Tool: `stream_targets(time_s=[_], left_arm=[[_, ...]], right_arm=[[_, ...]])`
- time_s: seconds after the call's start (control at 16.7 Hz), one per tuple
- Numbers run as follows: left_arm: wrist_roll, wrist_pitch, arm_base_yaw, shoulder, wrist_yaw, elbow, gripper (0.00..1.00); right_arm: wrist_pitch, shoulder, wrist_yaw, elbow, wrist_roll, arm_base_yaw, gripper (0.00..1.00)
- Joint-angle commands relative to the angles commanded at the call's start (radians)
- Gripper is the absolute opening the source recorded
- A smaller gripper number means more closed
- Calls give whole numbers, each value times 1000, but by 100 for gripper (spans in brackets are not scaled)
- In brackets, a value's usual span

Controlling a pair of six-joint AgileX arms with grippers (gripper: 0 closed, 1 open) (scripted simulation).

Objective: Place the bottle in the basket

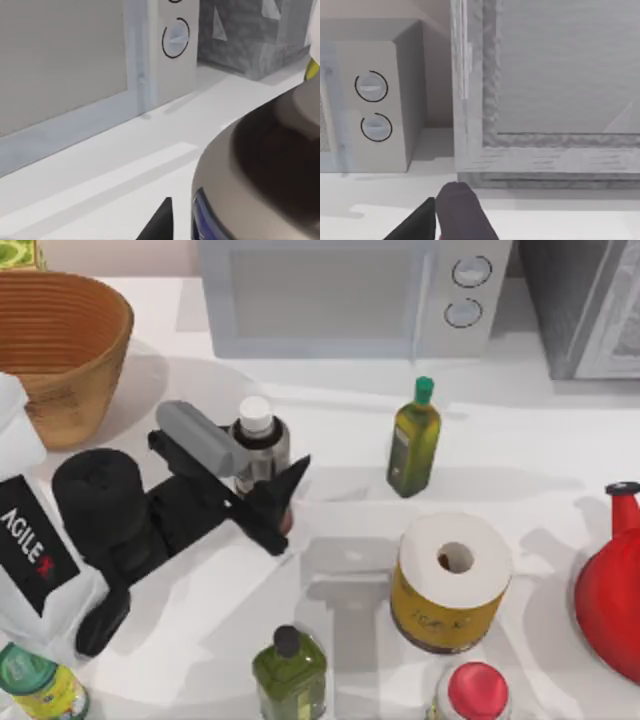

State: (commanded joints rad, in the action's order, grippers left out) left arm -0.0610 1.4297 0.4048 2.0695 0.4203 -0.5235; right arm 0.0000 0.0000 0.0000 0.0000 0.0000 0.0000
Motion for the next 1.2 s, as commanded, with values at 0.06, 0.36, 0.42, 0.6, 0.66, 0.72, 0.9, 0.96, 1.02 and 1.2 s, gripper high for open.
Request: stream_targets(time_s=[0.06, 0.36, 0.42, 0.6, 0.66, 0.72, 0.9, 0.96, 1.02, 1.2], left_arm=[[0, 0, 0, 0, 0, 0, 40], [0, 0, 0, 0, 0, 0, 2], [0, 0, 0, 0, 0, 0, 0], [0, 0, 0, 0, 0, 0, 0], [0, 0, 0, 0, 0, 0, 0], [0, 0, 0, 0, 0, 0, 0], [-2, 0, -1, 0, 0, 1, 0], [-2, -1, -1, 0, 0, 1, 0], [-1, -12, -4, -4, 2, -7, 0], [-4, -106, -38, -49, 2, -69, 0]], right_arm=[[0, 0, 0, 0, 0, 0, 100], [0, 0, 0, 0, 0, 0, 100], [0, 0, 0, 0, 0, 0, 100], [0, 0, 0, 0, 0, 0, 100], [0, 0, 0, 0, 0, 0, 100], [0, 0, 0, 0, 0, 0, 100], [0, 0, 0, 0, 0, 0, 100], [0, 0, 0, 0, 0, 0, 100], [0, 0, 0, 0, 0, 0, 100], [0, 0, 0, 0, 0, 0, 100]])
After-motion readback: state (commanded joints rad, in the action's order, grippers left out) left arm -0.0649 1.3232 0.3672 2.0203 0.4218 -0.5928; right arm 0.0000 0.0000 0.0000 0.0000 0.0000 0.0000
